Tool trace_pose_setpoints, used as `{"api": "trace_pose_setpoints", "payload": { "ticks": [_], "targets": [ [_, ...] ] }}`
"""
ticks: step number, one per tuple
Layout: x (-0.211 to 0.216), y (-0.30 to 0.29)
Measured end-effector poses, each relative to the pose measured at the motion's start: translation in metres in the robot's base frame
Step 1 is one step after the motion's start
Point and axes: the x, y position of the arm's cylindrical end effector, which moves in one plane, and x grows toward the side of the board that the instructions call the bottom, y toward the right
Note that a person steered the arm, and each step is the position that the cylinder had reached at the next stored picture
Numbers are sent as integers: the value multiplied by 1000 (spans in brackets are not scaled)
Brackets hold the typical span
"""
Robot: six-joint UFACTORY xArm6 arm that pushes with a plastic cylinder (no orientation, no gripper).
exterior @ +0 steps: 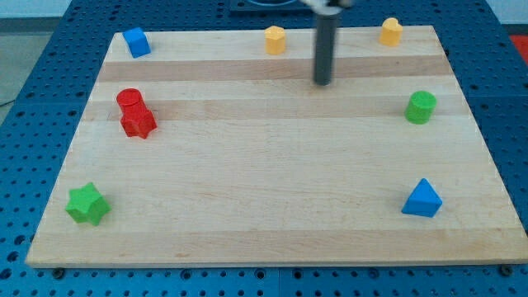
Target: Place the yellow blocks close together
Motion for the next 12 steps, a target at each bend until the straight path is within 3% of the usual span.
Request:
{"api": "trace_pose_setpoints", "payload": {
  "ticks": [2,3,6,8,10,11,12],
  "targets": [
    [-81,167],
    [-120,176],
    [-104,24],
    [-122,-27],
    [-122,-182],
    [-112,-189],
    [-108,-128]
  ]
}}
